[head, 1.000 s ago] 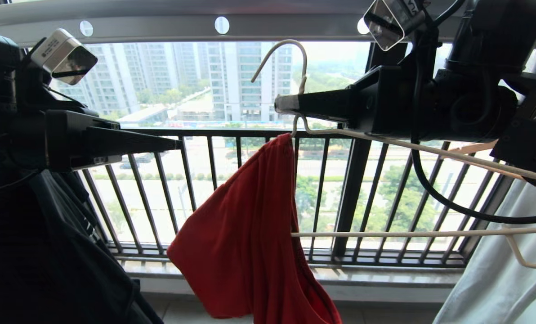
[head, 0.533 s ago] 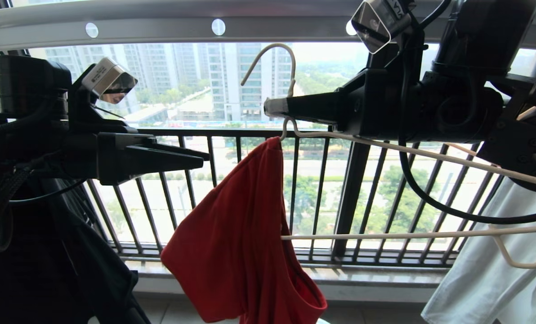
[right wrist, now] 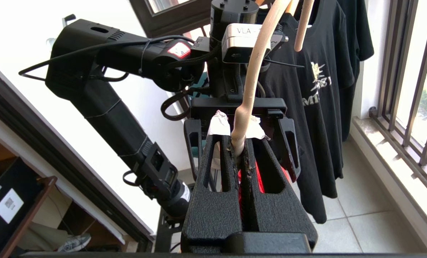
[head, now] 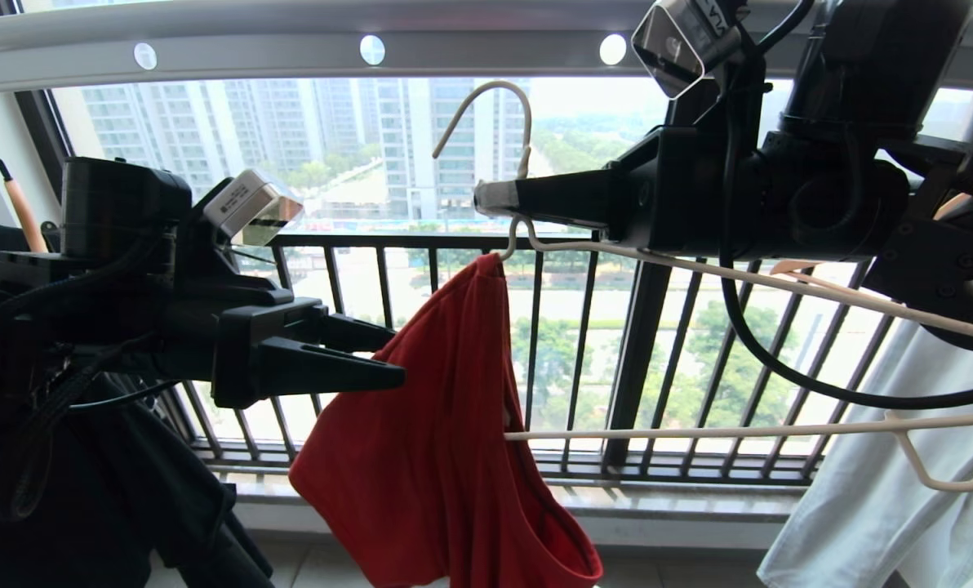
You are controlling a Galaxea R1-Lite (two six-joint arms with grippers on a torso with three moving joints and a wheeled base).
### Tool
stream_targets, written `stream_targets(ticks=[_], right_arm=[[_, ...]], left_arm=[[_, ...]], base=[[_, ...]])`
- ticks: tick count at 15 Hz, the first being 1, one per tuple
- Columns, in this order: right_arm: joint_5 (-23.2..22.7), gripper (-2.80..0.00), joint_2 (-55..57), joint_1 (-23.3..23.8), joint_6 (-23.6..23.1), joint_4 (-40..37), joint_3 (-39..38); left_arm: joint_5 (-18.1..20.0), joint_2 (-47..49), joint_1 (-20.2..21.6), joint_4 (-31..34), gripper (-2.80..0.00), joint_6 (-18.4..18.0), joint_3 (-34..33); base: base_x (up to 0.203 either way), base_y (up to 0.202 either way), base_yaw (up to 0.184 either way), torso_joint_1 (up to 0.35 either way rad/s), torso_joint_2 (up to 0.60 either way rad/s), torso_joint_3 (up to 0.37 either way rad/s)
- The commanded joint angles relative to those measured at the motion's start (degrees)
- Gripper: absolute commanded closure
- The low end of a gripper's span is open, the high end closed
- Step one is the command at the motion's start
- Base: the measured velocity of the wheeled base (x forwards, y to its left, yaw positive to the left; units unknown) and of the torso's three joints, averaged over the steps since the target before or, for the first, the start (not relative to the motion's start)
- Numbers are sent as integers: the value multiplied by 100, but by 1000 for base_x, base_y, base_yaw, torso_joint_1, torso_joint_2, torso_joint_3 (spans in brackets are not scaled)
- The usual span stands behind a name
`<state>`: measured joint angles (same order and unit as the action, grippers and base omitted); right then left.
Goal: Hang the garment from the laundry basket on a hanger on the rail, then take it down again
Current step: Hang the clothes on the clothes rack
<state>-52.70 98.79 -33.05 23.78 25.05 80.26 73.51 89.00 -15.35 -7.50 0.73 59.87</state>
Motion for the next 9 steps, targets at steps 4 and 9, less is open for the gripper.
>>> stream_targets(ticks=[4,9], right_arm=[[-30,0,0,-26,12,17,-2],[-23,0,0,-35,12,17,-2]], left_arm=[[23,191,-144,-6,-280,-157,7],[23,214,-179,-6,0,-310,-10]], base=[[0,0,0,0,0,0],[0,0,0,0,0,0]])
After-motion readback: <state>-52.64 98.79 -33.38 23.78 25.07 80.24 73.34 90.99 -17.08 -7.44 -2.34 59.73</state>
